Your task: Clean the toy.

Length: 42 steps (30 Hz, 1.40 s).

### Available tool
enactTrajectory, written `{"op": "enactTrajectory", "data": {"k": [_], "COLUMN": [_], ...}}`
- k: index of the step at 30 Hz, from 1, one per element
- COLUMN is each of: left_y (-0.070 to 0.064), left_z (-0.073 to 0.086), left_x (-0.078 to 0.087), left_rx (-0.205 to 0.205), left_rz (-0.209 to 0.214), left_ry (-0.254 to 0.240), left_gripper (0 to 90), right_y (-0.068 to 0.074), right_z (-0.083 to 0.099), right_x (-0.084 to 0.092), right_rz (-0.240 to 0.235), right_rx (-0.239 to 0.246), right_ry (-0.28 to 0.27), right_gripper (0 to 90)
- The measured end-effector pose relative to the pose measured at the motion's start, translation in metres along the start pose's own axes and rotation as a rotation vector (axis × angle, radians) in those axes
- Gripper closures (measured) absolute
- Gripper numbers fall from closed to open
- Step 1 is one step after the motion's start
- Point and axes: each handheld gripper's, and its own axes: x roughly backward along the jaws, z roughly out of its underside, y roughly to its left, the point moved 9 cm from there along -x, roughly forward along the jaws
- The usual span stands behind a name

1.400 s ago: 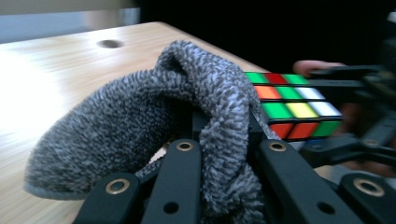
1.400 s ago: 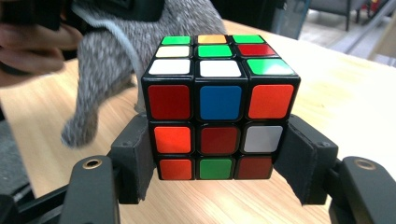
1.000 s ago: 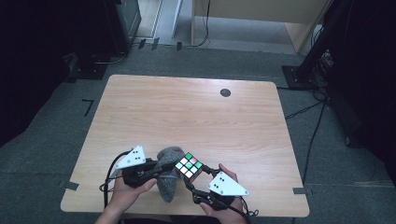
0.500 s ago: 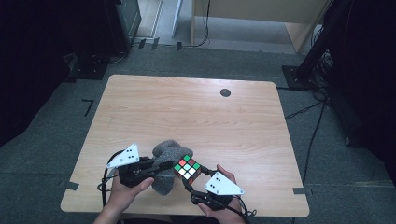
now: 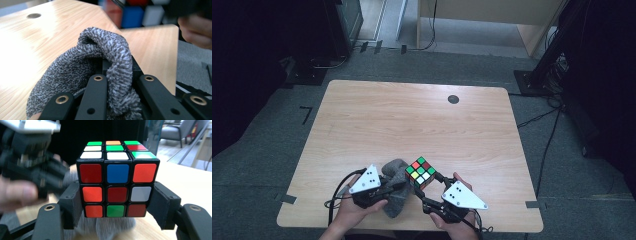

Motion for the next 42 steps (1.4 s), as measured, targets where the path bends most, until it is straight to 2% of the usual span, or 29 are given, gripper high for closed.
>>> {"op": "enactTrajectory", "data": {"k": [1, 2, 3, 4, 5, 7, 8, 10, 11, 14, 18, 19, 21, 24, 25, 26, 27, 28, 29, 31, 33, 35, 36, 37, 38, 39, 40, 41, 42], "left_y": [0.0, -0.012, -0.012, -0.017, -0.023, -0.022, -0.019, -0.017, -0.014, -0.012, -0.01, -0.009, -0.008, -0.004, -0.004, -0.002, 0.0, 0.0, -0.002, -0.007, -0.009, -0.008, -0.006, 0.001, 0.001, 0.013, 0.013, 0.024, 0.024], "left_z": [0.0, -0.002, -0.002, -0.005, -0.012, -0.014, -0.015, -0.015, -0.016, -0.016, -0.013, -0.012, -0.012, -0.013, -0.013, -0.013, -0.014, -0.014, -0.013, -0.012, -0.012, -0.012, -0.012, -0.013, -0.013, -0.013, -0.013, -0.012, -0.012], "left_x": [0.0, -0.008, -0.008, -0.01, -0.008, -0.006, -0.002, 0.0, 0.003, 0.001, -0.004, -0.005, -0.002, 0.002, 0.002, 0.003, 0.004, 0.004, 0.0, -0.003, -0.004, -0.003, -0.002, 0.002, 0.002, 0.007, 0.007, 0.01, 0.01], "left_rx": [0.0, -0.035, -0.035, -0.043, -0.048, -0.047, -0.059, -0.059, -0.049, -0.029, -0.006, 0.005, 0.001, 0.008, 0.008, 0.018, 0.042, 0.042, 0.051, 0.034, 0.012, 0.004, -0.001, 0.01, 0.01, 0.041, 0.041, 0.095, 0.095], "left_rz": [0.0, 0.014, 0.014, 0.022, 0.029, 0.018, -0.016, -0.027, -0.039, -0.048, -0.055, -0.058, -0.064, -0.077, -0.077, -0.081, -0.079, -0.079, -0.062, -0.042, -0.048, -0.05, -0.058, -0.089, -0.089, -0.127, -0.127, -0.163, -0.163], "left_ry": [0.0, -0.005, -0.005, -0.021, -0.075, -0.084, -0.104, -0.119, -0.144, -0.145, -0.123, -0.115, -0.119, -0.127, -0.127, -0.133, -0.141, -0.141, -0.133, -0.122, -0.116, -0.115, -0.115, -0.125, -0.125, -0.138, -0.138, -0.148, -0.148], "left_gripper": [83.2, 83.2, 83.2, 83.2, 83.2, 83.1, 83.2, 83.3, 83.3, 83.2, 82.6, 82.4, 82.4, 82.3, 82.3, 82.3, 82.3, 82.2, 82.0, 81.4, 81.3, 81.4, 81.5, 81.5, 81.5, 81.5, 81.5, 81.6, 81.6], "right_y": [0.0, 0.007, 0.007, 0.011, 0.016, 0.016, 0.01, 0.006, -0.002, -0.008, 0.0, 0.008, 0.009, 0.0, 0.0, -0.007, -0.009, -0.009, -0.006, 0.002, 0.005, 0.003, -0.006, -0.013, -0.013, -0.024, -0.029, -0.033, -0.033], "right_z": [0.0, -0.004, -0.004, -0.004, -0.002, 0.0, -0.001, -0.001, -0.002, -0.002, -0.001, -0.001, 0.0, 0.001, 0.001, 0.001, 0.001, 0.001, 0.001, 0.001, 0.002, 0.002, 0.003, 0.004, 0.004, 0.005, 0.005, 0.005, 0.005], "right_x": [0.0, 0.0, 0.0, -0.001, -0.003, -0.004, -0.004, -0.003, 0.0, 0.002, 0.0, -0.003, -0.005, -0.004, -0.004, -0.001, 0.0, 0.0, 0.0, -0.002, -0.004, -0.004, -0.003, -0.002, -0.002, 0.002, 0.004, 0.006, 0.006], "right_rz": [0.0, -0.016, -0.016, -0.025, -0.023, -0.013, -0.014, 0.0, 0.031, 0.049, 0.023, -0.003, -0.005, 0.038, 0.038, 0.062, 0.056, 0.056, 0.029, -0.002, -0.003, 0.005, 0.038, 0.063, 0.063, 0.096, 0.111, 0.12, 0.12], "right_rx": [0.0, -0.018, -0.018, -0.018, -0.016, -0.022, -0.065, -0.079, -0.092, -0.121, -0.127, -0.117, -0.112, -0.097, -0.097, -0.109, -0.122, -0.122, -0.139, -0.132, -0.111, -0.101, -0.126, -0.131, -0.131, -0.137, -0.143, -0.144, -0.144], "right_ry": [0.0, -0.014, -0.014, -0.016, -0.004, 0.004, -0.01, -0.011, -0.012, -0.011, -0.009, -0.006, -0.003, -0.004, -0.004, 0.0, -0.002, -0.002, -0.004, -0.005, 0.004, 0.006, 0.013, 0.016, 0.016, 0.015, 0.011, 0.007, 0.007], "right_gripper": [35.1, 35.1, 35.1, 35.1, 35.1, 35.1, 35.0, 35.1, 35.1, 35.1, 35.1, 35.1, 35.1, 35.1, 35.1, 35.1, 35.1, 35.1, 35.1, 35.1, 35.1, 35.1, 35.1, 35.1, 35.1, 35.1, 35.1, 35.1, 35.1]}}
